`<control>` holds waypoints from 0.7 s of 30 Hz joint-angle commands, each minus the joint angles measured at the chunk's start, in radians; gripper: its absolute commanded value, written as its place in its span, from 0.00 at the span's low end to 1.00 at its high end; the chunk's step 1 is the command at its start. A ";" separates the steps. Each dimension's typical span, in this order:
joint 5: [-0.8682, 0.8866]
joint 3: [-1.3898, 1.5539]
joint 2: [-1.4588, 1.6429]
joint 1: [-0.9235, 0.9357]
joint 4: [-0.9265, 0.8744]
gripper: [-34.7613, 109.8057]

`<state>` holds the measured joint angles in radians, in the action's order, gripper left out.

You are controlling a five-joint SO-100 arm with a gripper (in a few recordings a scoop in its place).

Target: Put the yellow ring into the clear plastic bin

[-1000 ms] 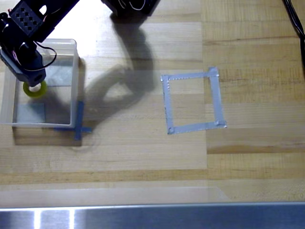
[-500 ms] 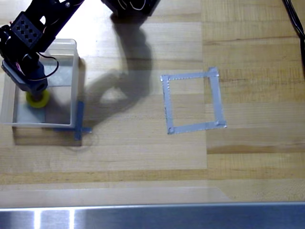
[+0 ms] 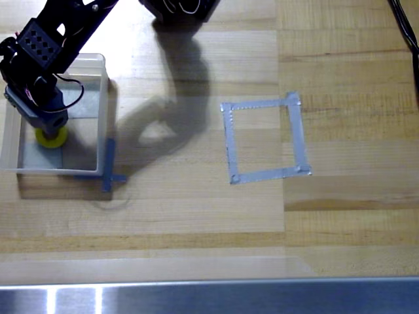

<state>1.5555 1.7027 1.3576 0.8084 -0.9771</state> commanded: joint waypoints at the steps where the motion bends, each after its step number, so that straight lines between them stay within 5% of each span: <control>1: 0.009 -0.058 0.199 -0.023 -0.041 0.43; 7: 0.008 -0.052 0.445 -0.103 -0.224 0.40; 15: -0.074 0.101 0.732 -0.293 -0.419 0.23; 21: 0.006 0.410 0.956 -0.472 -0.411 0.27</control>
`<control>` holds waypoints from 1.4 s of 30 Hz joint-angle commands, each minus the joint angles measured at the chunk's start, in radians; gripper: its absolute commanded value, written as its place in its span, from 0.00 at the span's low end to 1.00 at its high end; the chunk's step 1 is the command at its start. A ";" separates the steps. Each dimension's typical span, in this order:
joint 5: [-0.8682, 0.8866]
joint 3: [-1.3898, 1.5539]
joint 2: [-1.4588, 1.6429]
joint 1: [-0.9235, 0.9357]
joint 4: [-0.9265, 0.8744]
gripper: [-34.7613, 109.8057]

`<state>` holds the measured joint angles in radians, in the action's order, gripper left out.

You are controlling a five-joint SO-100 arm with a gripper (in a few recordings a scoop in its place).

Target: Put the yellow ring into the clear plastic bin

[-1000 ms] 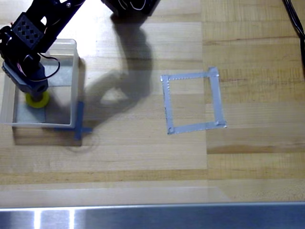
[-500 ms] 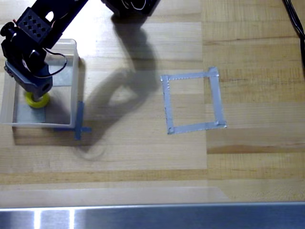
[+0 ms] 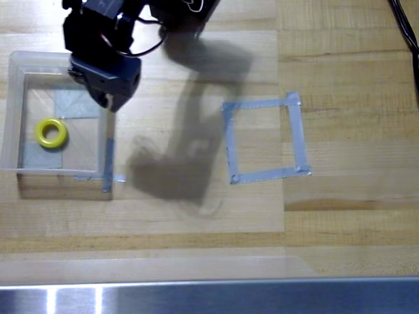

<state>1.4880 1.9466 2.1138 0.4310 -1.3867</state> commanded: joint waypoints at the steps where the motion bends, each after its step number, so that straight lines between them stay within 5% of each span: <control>1: 0.098 0.224 0.244 -0.120 0.011 0.28; 9: 0.169 0.718 0.683 -0.264 0.236 0.28; 16: 0.186 0.992 0.999 -0.333 0.245 0.28; 42: 0.172 1.149 1.138 -0.353 0.084 0.28</control>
